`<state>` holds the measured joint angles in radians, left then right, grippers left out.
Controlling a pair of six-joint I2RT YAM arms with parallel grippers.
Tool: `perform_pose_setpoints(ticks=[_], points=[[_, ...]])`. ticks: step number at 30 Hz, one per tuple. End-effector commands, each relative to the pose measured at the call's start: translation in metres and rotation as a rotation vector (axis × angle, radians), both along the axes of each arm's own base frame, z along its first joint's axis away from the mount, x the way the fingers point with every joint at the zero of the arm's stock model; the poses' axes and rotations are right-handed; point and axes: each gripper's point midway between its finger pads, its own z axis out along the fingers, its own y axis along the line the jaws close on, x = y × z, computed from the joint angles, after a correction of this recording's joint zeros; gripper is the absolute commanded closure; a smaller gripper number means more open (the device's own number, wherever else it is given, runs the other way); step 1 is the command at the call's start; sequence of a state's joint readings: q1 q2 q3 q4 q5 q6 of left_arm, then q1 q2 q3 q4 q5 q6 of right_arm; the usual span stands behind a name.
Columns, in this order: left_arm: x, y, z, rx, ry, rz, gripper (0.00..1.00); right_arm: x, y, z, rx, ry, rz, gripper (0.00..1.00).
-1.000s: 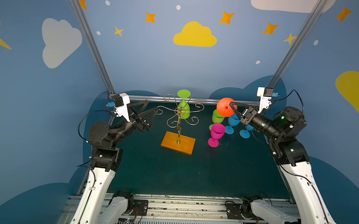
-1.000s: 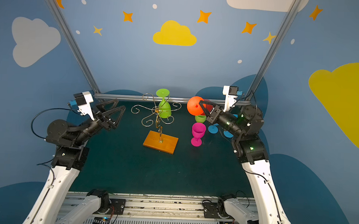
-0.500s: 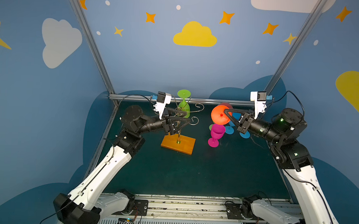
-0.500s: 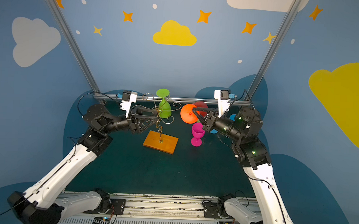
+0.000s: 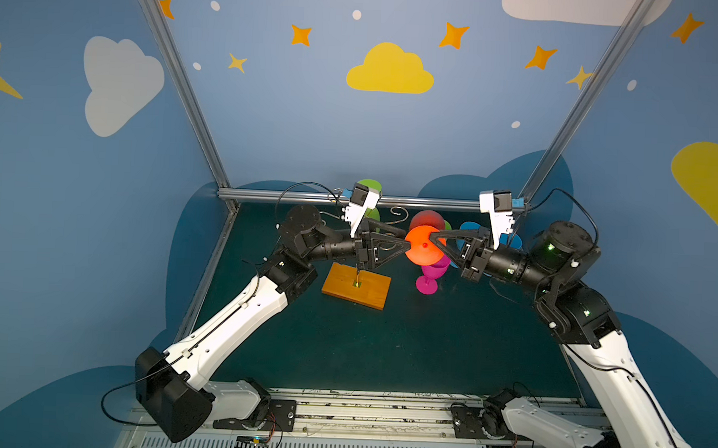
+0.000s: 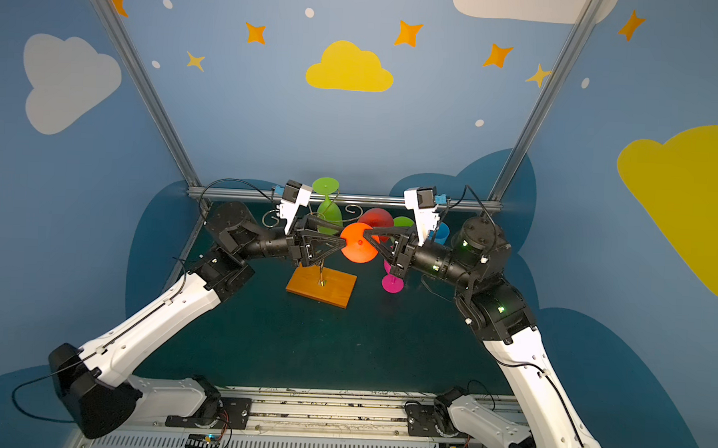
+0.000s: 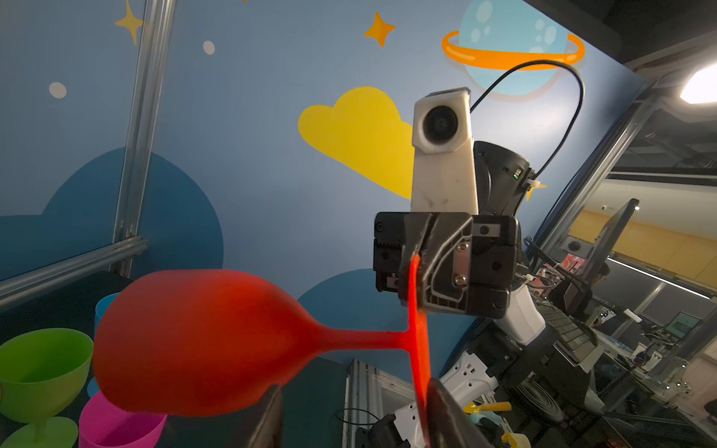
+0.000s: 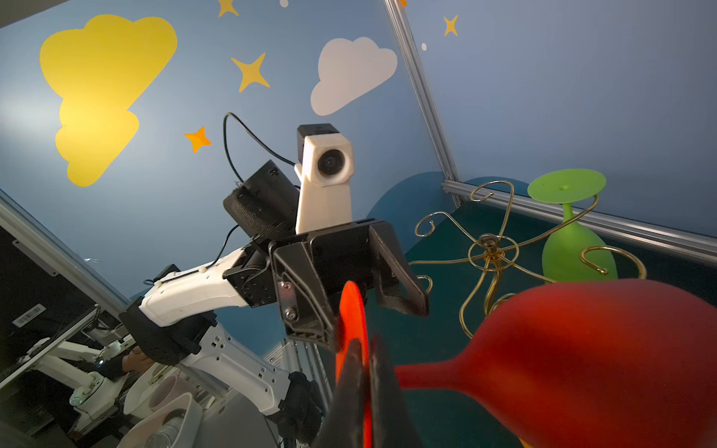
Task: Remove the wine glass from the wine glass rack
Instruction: 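Bring the red glass over the rack while the left gripper reaches its bowl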
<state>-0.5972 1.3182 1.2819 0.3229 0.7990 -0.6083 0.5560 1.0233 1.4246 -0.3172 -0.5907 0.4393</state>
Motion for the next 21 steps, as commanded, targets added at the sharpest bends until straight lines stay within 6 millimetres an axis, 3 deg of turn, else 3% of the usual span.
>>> perform_pose_setpoints(ticks=[1,7,12,15,18,21], points=[[-0.010,-0.001,0.021,-0.042,-0.040,-0.045,0.56,-0.003,0.002,0.008,-0.001,-0.037,0.001,1.00],[-0.015,-0.003,0.024,-0.046,-0.025,-0.074,0.72,-0.001,0.008,0.002,-0.015,-0.030,0.002,1.00],[-0.018,-0.004,0.023,-0.048,-0.008,-0.089,0.75,-0.001,0.013,0.002,-0.018,-0.033,0.004,1.00],[-0.021,-0.002,0.024,-0.051,-0.005,-0.093,0.82,0.001,0.013,0.001,-0.025,-0.034,-0.010,1.00],[-0.023,0.001,0.025,-0.056,-0.011,-0.082,0.96,0.004,0.011,-0.001,-0.039,-0.031,-0.030,1.00],[-0.028,0.006,0.028,-0.065,-0.023,-0.073,0.97,0.006,0.007,0.000,-0.040,-0.039,-0.059,1.00]])
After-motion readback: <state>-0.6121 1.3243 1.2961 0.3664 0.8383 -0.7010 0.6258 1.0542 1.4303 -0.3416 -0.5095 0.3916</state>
